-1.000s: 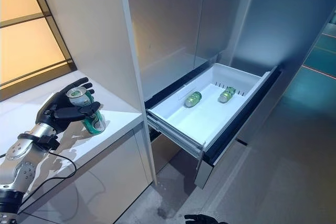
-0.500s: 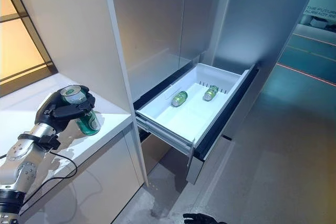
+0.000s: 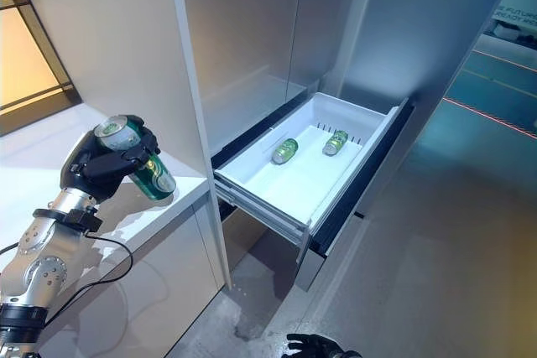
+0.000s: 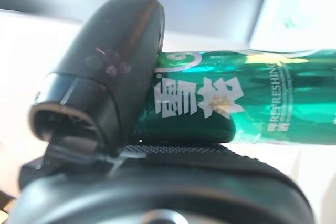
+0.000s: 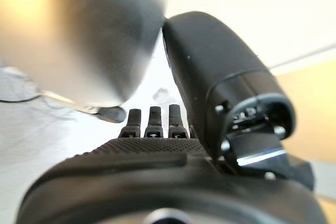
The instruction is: Put drinks into fridge and close the fridge
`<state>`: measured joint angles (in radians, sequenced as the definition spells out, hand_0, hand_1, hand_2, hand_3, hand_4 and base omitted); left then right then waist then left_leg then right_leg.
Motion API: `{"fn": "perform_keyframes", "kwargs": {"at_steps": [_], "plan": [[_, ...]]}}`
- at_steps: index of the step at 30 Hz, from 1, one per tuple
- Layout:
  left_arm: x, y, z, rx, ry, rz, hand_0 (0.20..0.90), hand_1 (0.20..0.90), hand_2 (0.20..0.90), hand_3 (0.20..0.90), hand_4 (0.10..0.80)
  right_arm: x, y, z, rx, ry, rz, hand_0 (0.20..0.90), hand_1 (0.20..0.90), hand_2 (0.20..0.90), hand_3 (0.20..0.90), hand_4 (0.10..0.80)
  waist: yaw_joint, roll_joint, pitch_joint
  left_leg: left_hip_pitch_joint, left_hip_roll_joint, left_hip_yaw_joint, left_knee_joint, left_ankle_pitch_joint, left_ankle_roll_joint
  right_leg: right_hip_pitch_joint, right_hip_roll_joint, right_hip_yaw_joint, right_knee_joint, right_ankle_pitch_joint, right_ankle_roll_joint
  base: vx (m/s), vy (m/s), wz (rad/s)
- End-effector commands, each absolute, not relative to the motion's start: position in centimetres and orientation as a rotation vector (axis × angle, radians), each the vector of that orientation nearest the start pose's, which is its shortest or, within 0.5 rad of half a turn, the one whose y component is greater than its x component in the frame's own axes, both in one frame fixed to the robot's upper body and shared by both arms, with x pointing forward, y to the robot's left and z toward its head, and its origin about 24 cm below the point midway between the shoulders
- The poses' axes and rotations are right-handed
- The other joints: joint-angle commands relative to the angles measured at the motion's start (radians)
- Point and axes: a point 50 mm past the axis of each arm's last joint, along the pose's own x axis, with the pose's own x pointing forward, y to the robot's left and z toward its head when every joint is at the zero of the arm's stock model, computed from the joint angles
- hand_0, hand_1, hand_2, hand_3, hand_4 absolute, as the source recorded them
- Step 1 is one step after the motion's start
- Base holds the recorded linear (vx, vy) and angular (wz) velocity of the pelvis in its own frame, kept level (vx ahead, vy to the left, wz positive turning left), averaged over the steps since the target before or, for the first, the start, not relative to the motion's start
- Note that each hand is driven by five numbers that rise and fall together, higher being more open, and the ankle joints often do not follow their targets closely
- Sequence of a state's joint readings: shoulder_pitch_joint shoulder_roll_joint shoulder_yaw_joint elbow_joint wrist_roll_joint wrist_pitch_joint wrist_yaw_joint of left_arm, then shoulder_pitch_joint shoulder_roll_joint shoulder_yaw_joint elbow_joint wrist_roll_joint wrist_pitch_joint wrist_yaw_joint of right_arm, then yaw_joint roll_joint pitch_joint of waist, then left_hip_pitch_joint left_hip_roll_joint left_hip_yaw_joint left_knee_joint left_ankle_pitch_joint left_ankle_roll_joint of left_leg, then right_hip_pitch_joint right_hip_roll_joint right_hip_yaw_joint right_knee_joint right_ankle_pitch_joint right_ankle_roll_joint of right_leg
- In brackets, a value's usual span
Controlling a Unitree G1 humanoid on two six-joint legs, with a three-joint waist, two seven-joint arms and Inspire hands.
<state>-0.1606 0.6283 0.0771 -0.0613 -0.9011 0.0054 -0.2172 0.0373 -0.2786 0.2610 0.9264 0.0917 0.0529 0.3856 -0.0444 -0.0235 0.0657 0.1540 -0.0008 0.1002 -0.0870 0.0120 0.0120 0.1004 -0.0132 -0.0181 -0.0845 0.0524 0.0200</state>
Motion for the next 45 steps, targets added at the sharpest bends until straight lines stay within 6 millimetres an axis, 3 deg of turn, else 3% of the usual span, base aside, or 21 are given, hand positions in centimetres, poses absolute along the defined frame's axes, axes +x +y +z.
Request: {"fn": "perform_keyframes", "kwargs": {"at_steps": [1, 7, 18, 26, 31, 40, 45], "plan": [[26.4, 21.6, 25.4, -0.326, -0.844, -0.511, 0.3, 0.3, 0.3, 0.2, 0.1, 17.0, -19.9, -11.7, -0.099, 0.861, 0.404, 0.9, 0.9, 0.9, 0.9, 0.8, -0.004, 0.038, -0.043, 0.009, -0.034, -0.034, 0.016, -0.093, 0.014, -0.002, 0.039, 0.003, 0.11, -0.153, 0.034, 0.0, 0.0, 0.0], [25.4, 20.5, 26.0, -0.354, -0.944, -0.612, 0.3, 0.3, 0.3, 0.2, 0.1, 19.6, -17.2, -9.1, -0.038, 0.697, 0.515, 0.9, 0.9, 0.9, 0.9, 0.8, -0.007, 0.046, -0.051, 0.008, -0.035, -0.034, 0.013, -0.087, 0.011, -0.001, 0.038, -0.002, 0.102, -0.148, 0.033, -0.003, 0.006, 0.0], [24.1, 18.8, 24.7, -0.418, -0.97, -0.824, 0.3, 0.3, 0.3, 0.2, 0.1, 20.3, -13.7, -6.3, 0.116, 0.545, 0.653, 0.9, 0.9, 0.9, 0.9, 0.8, 0.004, 0.056, -0.056, 0.004, -0.045, -0.075, 0.014, -0.082, 0.01, 0.009, 0.031, -0.031, 0.098, -0.157, 0.028, -0.02, 0.011, 0.03], [23.1, 17.8, 21.6, -0.411, -0.902, -0.941, 0.3, 0.3, 0.3, 0.2, 0.1, 22.1, -13.0, -2.0, 0.163, 0.323, 0.77, 0.9, 0.9, 0.9, 0.9, 0.8, -0.009, 0.053, -0.058, -0.006, -0.046, -0.055, 0.018, -0.071, 0.012, -0.009, 0.039, -0.015, 0.094, -0.136, 0.031, -0.01, -0.011, 0.05], [22.9, 17.6, 19.9, -0.453, -0.848, -0.968, 0.3, 0.3, 0.3, 0.2, 0.1, 23.2, -13.3, 0.7, 0.221, 0.168, 0.745, 0.9, 0.9, 0.9, 0.9, 0.8, -0.011, 0.051, -0.06, -0.002, -0.044, -0.041, 0.022, -0.065, 0.014, -0.007, 0.04, -0.004, 0.093, -0.124, 0.04, 0.039, -0.005, -0.11], [23.8, 16.5, 19.8, -0.522, -0.737, -0.998, 0.3, 0.3, 0.3, 0.2, 0.1, 24.9, -13.5, 6.1, 0.104, -0.076, 0.757, 0.9, 0.9, 0.9, 0.9, 0.8, -0.016, 0.057, -0.055, 0.011, -0.048, -0.055, 0.021, -0.078, 0.026, -0.004, 0.036, -0.001, 0.11, -0.136, 0.039, -0.044, 0.039, -0.02], [23.8, 15.8, 19.4, -0.488, -0.693, -0.991, 0.3, 0.3, 0.3, 0.2, 0.1, 25.0, -13.3, 7.8, 0.058, -0.139, 0.736, 0.9, 0.9, 0.9, 0.9, 0.8, -0.011, 0.057, -0.046, 0.011, -0.05, -0.071, 0.013, -0.076, 0.024, 0.006, 0.029, -0.02, 0.1, -0.137, 0.036, -0.021, 0.002, 0.01]]}}
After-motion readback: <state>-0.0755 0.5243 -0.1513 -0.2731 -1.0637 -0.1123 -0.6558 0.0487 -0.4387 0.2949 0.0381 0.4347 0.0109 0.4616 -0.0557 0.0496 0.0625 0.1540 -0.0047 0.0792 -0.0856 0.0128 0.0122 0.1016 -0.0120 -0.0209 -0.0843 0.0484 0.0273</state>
